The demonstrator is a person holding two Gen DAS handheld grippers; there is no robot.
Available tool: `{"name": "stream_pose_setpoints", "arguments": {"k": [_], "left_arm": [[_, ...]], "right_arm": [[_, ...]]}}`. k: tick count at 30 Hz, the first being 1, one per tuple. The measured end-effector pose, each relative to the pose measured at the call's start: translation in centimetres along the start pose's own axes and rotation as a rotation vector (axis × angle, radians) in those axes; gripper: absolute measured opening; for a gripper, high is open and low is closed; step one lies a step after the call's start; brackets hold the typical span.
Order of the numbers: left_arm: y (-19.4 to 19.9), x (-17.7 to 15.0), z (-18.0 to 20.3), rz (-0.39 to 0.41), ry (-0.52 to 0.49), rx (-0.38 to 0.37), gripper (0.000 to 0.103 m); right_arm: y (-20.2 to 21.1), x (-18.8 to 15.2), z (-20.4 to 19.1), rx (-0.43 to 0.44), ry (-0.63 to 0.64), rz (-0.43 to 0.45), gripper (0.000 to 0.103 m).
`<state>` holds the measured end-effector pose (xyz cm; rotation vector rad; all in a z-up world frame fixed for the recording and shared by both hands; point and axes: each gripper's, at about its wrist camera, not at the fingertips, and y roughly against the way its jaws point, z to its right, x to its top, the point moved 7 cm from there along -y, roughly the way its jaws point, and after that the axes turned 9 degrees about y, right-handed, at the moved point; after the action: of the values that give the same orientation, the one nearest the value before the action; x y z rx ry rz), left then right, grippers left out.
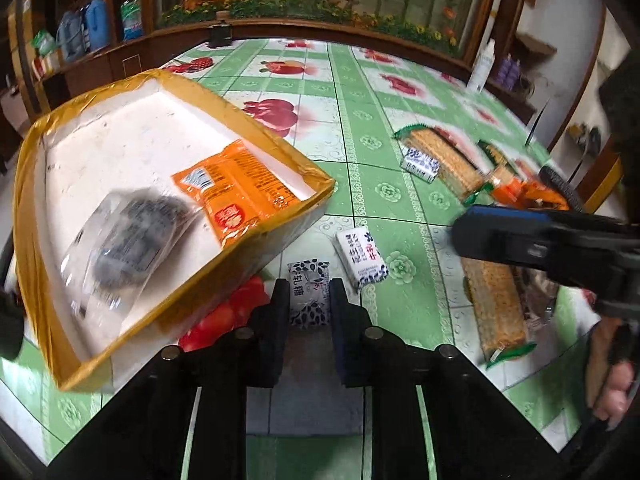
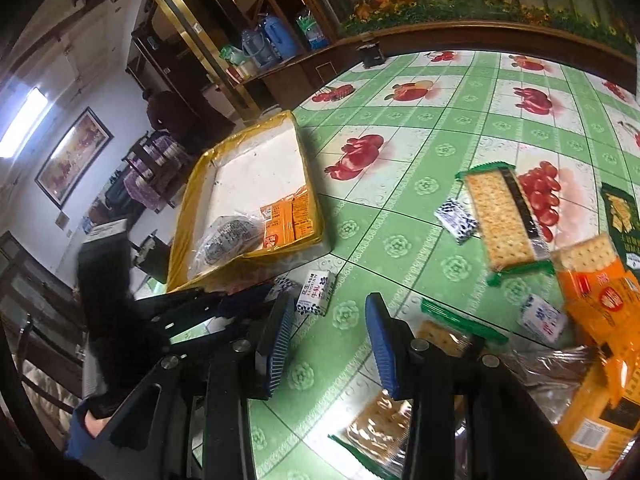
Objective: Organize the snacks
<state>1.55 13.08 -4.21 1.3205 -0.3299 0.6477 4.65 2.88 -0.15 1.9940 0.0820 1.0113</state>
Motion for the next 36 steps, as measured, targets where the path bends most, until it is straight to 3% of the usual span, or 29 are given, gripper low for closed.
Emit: {"name": "stream_pose_setpoints", "arguments": {"k": [7,13,15,18,24,30,36], "left_arm": [[3.6,-1.0,-1.1,0.055,0.053,-0.087,0.017],[5.4,-0.5,-2.5,0.097,0.105,-0.116,0.017],[5.7,-0.4,-2.8,0.108,0.112,-0.117,0.017],[6.1,-0.1,-3.1,0.12,0.119,-0.124,0.017],[6.7,1.0,-3.6,0.145,0.12,-0.133,0.017],[6.8,2.8,-5.4,0.181,0.138,-0.099,0.017],[4.5,4.7,-8.0,0.205,0.184,-0.018,0.017]], "right_arm": [[-3.6,0.4,-2.0,-0.069,0.057,-0.068,0.039],[-6.0,0.1,-2.8,-0.147,0.101,-0.114,0.036],[-6.7,-0.3,-2.8,-0.167,0.117,-0.133,0.022],[-6.6,-0.4,-2.8,-0.177,0.135,-0.121,0.022],[-4.7,-0.3,-2.1,-0.137,0.083,-0.086,0.021],[-2.3,1.9,-3.0,-0.099,0.069,0.018,0.021],[-5.0,5.0,-6.3,-0.01,0.059,0.058,0.021]]}}
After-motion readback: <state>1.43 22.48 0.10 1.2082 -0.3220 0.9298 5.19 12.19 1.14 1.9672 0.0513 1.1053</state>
